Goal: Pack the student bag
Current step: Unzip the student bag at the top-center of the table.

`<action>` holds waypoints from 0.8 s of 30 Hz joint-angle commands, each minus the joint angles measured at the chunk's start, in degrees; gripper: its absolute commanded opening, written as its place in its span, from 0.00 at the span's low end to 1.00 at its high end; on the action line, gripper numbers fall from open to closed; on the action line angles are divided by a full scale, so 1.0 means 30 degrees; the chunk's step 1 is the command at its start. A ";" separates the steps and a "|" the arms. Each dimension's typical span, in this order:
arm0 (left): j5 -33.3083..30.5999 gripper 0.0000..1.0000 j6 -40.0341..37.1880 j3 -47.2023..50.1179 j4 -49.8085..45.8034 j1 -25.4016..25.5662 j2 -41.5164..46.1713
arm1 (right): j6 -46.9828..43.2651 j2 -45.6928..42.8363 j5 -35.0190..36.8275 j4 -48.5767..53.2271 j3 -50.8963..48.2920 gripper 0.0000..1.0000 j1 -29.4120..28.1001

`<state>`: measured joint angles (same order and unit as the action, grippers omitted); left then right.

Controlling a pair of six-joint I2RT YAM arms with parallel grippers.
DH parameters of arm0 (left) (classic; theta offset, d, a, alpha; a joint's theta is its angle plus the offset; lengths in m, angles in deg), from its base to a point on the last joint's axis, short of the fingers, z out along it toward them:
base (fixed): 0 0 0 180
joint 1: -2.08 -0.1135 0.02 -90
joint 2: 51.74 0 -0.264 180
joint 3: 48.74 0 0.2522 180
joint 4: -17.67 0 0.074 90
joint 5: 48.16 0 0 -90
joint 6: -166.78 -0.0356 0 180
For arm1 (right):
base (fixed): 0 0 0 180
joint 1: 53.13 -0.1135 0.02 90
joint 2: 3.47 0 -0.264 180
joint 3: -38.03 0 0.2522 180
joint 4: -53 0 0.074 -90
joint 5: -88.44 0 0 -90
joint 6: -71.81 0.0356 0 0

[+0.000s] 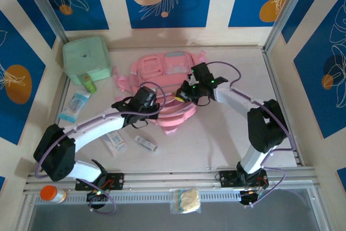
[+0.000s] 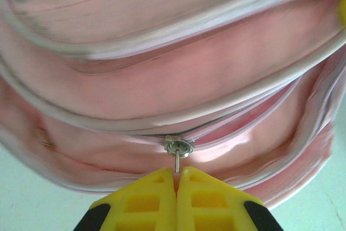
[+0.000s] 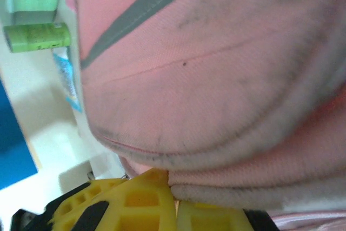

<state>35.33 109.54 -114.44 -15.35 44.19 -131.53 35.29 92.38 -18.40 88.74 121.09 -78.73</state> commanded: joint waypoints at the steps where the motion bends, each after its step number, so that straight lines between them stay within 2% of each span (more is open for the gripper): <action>1: -0.0806 0.00 0.0023 0.0537 -0.2320 0.0066 0.0044 | -0.2539 -0.0543 -0.1487 0.0820 0.1237 0.00 0.2588; 6: -0.1937 0.00 -0.0887 -0.0885 -0.2571 -0.0238 -0.1774 | -0.2581 -0.0252 -0.1925 0.0616 0.1641 0.00 0.4034; 9: -0.2341 0.00 -0.1094 -0.1641 -0.2480 -0.0739 -0.2393 | -0.2745 0.0118 -0.2212 0.0920 0.2097 0.00 0.4020; 12: -0.1813 0.00 -0.1193 -0.1963 -0.1546 -0.1057 -0.2368 | -0.2740 0.0143 -0.1405 0.1479 0.2162 0.00 0.3956; 14: -0.1104 0.00 -0.1250 -0.1974 -0.0607 -0.1057 -0.2342 | -0.2298 0.0169 -0.1814 0.1003 0.1851 0.02 0.3768; 17: -0.0504 0.00 -0.1255 -0.2656 -0.0496 -0.1065 -0.2845 | -0.1439 0.0301 -0.1870 0.0598 0.1343 0.21 0.2831; 20: -0.0287 0.00 -0.1207 -0.3099 -0.0423 -0.1058 -0.3134 | -0.0062 0.0169 -0.0821 -0.0481 0.0214 0.44 0.1496; 24: 0.0018 0.00 -0.1191 -0.3094 0.0021 -0.1057 -0.3231 | 0.1484 0.0447 0.0701 -0.2121 -0.0330 0.55 -0.0048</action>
<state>33.89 106.67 -121.31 -18.00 41.54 -140.75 35.53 92.95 -19.38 86.93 120.98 -76.22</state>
